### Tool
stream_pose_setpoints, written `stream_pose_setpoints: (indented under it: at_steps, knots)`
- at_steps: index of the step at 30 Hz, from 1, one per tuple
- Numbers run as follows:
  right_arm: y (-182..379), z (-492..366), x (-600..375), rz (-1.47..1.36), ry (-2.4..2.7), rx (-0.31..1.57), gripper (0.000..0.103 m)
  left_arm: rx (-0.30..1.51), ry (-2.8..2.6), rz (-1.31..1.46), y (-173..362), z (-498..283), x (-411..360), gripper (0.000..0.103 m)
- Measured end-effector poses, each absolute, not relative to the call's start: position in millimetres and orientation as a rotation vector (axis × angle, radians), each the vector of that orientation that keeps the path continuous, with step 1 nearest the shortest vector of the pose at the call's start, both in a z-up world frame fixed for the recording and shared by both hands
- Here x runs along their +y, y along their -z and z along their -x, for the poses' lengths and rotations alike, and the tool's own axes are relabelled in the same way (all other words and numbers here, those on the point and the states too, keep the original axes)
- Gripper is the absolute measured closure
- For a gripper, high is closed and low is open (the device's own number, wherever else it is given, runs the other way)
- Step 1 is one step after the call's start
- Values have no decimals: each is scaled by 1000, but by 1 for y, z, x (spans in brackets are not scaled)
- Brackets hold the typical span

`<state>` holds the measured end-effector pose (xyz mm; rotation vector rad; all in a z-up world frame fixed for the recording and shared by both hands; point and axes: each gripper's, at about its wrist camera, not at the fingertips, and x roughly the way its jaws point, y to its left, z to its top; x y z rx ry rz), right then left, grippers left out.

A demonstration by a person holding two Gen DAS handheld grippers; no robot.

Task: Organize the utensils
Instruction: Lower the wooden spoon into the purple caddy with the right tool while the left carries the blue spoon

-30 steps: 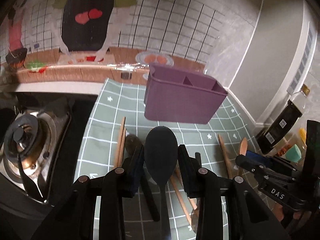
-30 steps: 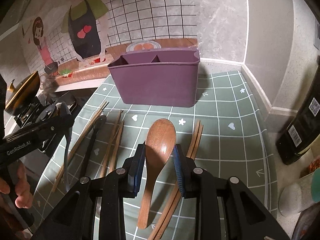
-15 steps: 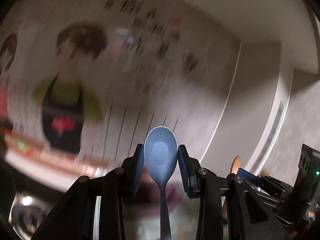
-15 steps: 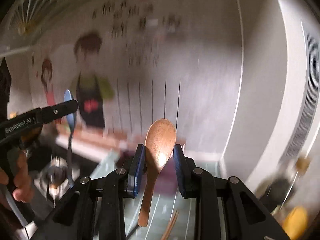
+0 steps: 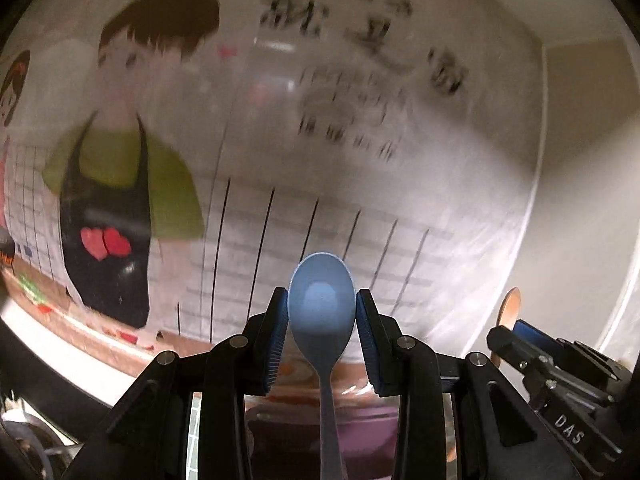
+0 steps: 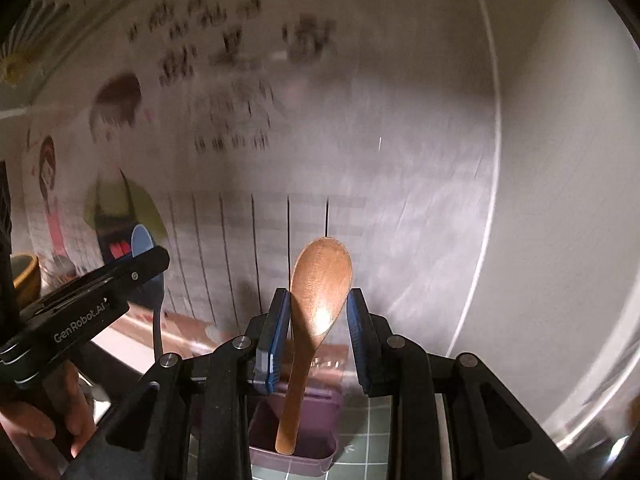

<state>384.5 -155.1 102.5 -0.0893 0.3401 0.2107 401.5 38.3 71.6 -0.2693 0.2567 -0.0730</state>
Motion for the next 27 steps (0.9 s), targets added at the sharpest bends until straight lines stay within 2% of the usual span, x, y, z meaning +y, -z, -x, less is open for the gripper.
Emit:
stream_pose_setpoints:
  at_steps: [8, 13, 22, 27]
  knots:
    - [-39, -439, -143, 127, -212, 457, 76, 374, 65, 260, -21, -443, 36, 68]
    - [-8, -439, -141, 132, -276, 539, 76, 469, 110, 263, 3, -442, 36, 68]
    - [20, -439, -156, 80, -329, 682, 76, 606, 163, 246, 32, -447, 31, 68]
    - [24, -432, -160, 63, -401, 716, 74, 623, 169, 215, 27, -442, 27, 66]
